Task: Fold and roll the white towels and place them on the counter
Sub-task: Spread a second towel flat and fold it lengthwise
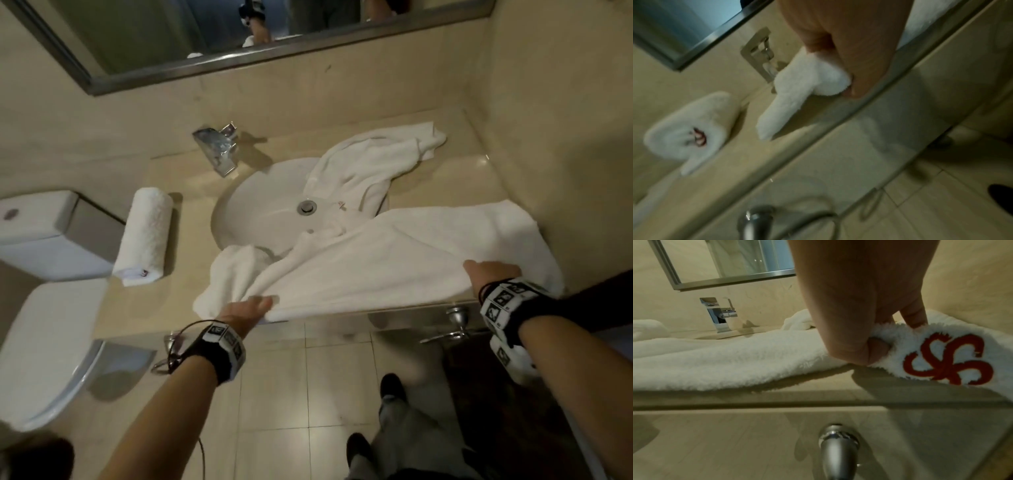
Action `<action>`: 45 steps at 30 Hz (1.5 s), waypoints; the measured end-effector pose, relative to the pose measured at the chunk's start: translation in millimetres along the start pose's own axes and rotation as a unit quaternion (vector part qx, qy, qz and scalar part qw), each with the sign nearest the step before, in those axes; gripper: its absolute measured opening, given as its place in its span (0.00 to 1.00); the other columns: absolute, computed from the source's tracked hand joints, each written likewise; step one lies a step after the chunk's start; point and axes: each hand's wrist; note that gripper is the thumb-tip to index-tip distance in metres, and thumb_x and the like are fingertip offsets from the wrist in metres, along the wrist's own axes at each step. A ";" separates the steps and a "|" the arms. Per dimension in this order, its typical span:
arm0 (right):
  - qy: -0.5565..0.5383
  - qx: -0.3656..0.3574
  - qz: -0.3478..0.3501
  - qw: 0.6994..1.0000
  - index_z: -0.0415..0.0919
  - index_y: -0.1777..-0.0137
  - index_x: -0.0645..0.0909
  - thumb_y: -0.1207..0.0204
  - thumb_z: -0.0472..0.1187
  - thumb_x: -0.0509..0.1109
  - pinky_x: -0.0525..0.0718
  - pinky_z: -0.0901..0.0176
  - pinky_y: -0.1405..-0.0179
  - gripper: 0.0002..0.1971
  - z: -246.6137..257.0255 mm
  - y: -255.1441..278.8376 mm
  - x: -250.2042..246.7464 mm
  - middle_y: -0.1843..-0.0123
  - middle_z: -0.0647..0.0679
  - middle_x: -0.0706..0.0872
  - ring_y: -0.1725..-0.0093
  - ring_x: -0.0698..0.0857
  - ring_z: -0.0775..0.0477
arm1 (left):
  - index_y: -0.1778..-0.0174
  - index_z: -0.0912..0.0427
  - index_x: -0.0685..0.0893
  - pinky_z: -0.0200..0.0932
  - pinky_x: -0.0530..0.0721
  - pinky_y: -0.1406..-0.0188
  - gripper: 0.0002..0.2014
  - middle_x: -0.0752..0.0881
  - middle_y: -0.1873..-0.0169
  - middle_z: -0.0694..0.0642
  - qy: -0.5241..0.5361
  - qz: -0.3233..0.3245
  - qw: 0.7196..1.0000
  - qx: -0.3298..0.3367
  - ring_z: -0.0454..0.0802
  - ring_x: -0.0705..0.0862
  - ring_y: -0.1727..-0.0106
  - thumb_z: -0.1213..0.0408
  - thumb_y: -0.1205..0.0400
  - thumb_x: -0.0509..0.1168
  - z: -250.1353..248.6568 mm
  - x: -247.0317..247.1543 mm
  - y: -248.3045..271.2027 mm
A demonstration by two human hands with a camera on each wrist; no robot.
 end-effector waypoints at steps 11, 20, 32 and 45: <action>0.102 0.074 -0.009 0.992 0.48 0.37 0.79 0.19 0.42 0.57 0.70 0.42 0.29 0.15 15.3 33.8 10.3 0.35 0.48 0.82 0.33 0.78 0.43 | 0.26 0.45 0.63 0.55 0.82 0.38 0.33 0.57 0.26 0.55 0.303 -0.097 0.942 -0.107 0.57 0.73 0.30 0.67 0.25 0.67 -18.0 47.6 36.0; 0.011 0.017 -0.009 1.000 0.42 0.34 0.78 0.20 0.41 0.59 0.75 0.45 0.33 0.16 70.5 28.0 -32.0 0.36 0.44 0.82 0.35 0.80 0.40 | 0.22 0.53 0.64 0.57 0.70 0.31 0.26 0.58 0.21 0.61 0.363 -0.180 0.863 -0.303 0.65 0.66 0.27 0.67 0.18 0.58 3.7 38.0 25.1; -0.117 -0.264 -0.037 0.957 0.44 0.21 0.61 0.20 0.37 0.58 0.65 0.50 0.24 0.26 142.3 -15.8 -61.1 0.21 0.45 0.63 0.22 0.61 0.42 | 0.24 0.52 0.64 0.60 0.63 0.25 0.22 0.63 0.22 0.49 0.300 -0.038 0.899 -0.317 0.50 0.54 0.18 0.67 0.16 0.49 58.6 25.5 1.6; 0.031 -0.367 0.029 0.929 0.43 0.32 0.75 0.22 0.35 0.59 0.73 0.57 0.38 0.18 160.0 -47.0 -75.1 0.32 0.44 0.77 0.33 0.76 0.43 | 0.34 0.57 0.75 0.52 0.74 0.38 0.15 0.77 0.35 0.58 0.189 -0.027 0.931 -0.312 0.58 0.74 0.33 0.63 0.16 0.54 56.1 16.5 5.2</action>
Point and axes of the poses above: each hand's wrist, its own y-axis away from the middle knuckle, its own x-axis out of the palm, z = x × y
